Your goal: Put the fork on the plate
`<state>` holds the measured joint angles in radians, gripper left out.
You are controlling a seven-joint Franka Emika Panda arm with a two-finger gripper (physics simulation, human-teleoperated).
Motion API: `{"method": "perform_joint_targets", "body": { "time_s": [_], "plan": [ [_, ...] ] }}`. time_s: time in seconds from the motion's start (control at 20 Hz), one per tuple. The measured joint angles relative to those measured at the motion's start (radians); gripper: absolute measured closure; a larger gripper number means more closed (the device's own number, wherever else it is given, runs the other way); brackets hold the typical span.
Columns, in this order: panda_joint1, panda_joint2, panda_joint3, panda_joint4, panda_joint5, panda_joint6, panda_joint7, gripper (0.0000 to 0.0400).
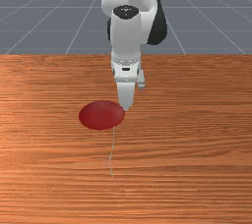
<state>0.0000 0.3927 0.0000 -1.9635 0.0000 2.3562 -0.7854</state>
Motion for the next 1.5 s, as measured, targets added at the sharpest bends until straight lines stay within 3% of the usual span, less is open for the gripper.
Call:
{"method": "perform_joint_targets", "body": {
  "time_s": [0.05, 0.1, 0.15, 0.25, 0.3, 0.35, 0.45, 0.65, 0.95, 1.05, 1.1, 1.15, 1.2, 1.3, 1.5],
  "plan": [
    [0.000, 0.000, 0.000, 0.000, 0.000, 0.000, 0.000, 0.0151],
    [0.000, 0.000, 0.000, 0.000, 0.000, 0.000, 0.000, 0.0242],
    [0.002, -0.004, -0.002, -0.005, 0.005, -0.002, 0.019, 0.0147],
    [0.003, -0.008, -0.005, -0.010, 0.010, -0.003, 0.037, 0.0054],
    [0.024, -0.114, -0.025, -0.168, 0.017, 0.010, 0.230, 0.0188],
    [0.044, -0.190, -0.039, -0.267, 0.032, 0.000, 0.415, 0.0270],
    [0.067, -0.252, -0.061, -0.342, 0.084, -0.040, 0.757, 0.0352],
    [0.069, -0.264, -0.099, -0.361, 0.226, -0.088, 1.270, 0.0393],
    [0.039, -0.277, -0.130, -0.356, 0.271, -0.096, 1.362, 0.0400],
    [0.034, -0.217, -0.129, -0.301, 0.282, -0.095, 1.364, 0.0400],
    [0.033, -0.162, -0.125, -0.236, 0.287, -0.095, 1.365, 0.0243],
    [0.033, -0.106, -0.119, -0.168, 0.291, -0.093, 1.367, 0.0148],
    [0.034, -0.050, -0.116, -0.101, 0.292, -0.092, 1.374, 0.0090],
    [0.032, 0.041, -0.119, 0.017, 0.286, -0.100, 1.384, 0.0033],
    [0.028, 0.228, -0.128, 0.200, 0.284, -0.074, 1.435, 0.0004]
  ]
}}
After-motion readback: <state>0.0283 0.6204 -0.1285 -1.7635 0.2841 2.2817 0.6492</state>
